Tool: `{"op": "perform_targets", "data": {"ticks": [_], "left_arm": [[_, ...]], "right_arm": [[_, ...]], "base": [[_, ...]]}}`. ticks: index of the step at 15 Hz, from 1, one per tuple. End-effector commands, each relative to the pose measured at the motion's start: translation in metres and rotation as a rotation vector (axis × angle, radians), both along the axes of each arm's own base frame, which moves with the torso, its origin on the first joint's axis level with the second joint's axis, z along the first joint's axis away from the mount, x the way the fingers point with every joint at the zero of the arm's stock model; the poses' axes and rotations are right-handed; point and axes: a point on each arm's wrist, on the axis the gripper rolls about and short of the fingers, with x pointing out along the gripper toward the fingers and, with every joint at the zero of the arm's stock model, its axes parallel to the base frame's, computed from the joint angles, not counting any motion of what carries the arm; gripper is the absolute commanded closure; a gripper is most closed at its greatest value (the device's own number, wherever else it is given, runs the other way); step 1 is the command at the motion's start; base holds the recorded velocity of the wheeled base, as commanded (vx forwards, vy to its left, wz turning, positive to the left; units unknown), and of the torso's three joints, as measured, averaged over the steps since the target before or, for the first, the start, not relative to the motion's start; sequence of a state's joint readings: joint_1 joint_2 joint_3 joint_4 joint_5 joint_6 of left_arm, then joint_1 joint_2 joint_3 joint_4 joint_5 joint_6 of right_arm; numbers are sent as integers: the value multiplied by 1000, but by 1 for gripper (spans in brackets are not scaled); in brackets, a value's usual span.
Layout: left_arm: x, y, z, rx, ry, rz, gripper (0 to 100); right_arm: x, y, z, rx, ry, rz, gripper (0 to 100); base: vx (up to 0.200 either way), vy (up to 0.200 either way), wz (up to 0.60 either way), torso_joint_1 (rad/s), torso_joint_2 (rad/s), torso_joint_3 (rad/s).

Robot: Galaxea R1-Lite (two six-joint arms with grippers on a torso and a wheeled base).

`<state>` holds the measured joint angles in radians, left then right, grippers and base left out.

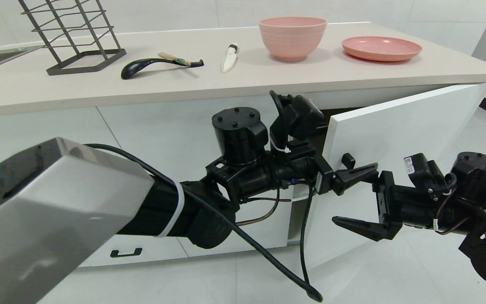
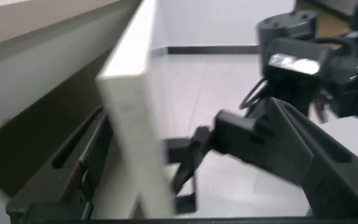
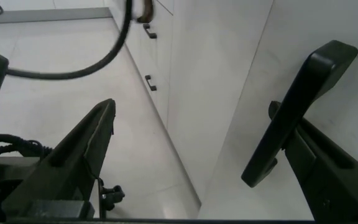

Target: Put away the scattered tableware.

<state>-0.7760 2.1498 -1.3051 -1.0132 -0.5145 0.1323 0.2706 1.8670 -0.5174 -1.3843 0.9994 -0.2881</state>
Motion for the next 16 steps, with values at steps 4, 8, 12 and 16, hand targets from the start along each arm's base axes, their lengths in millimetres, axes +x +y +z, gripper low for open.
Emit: {"op": "perform_targets", "data": {"ticks": [4,8,12,16], "left_arm": [[-4,-13,-12,13,14,-32,0],[-9,-17,-10,4,5,-47,0],[-7,-19,-7,-6,-6,-49,0],[-4,-21,-12,-8,28,9,0]], "right_arm": [[4,-9,-2,-1,8,-58,0],[11,-24,-4,-1,11,-124,0],[14,-30,-8,-6,20,-147,0],[-6,-33,4,1,-5,-152,0]], "base": [[0,0,0,0,0,0],[0,0,0,0,0,0],[0,0,0,0,0,0],[0,0,0,0,0,0]]}}
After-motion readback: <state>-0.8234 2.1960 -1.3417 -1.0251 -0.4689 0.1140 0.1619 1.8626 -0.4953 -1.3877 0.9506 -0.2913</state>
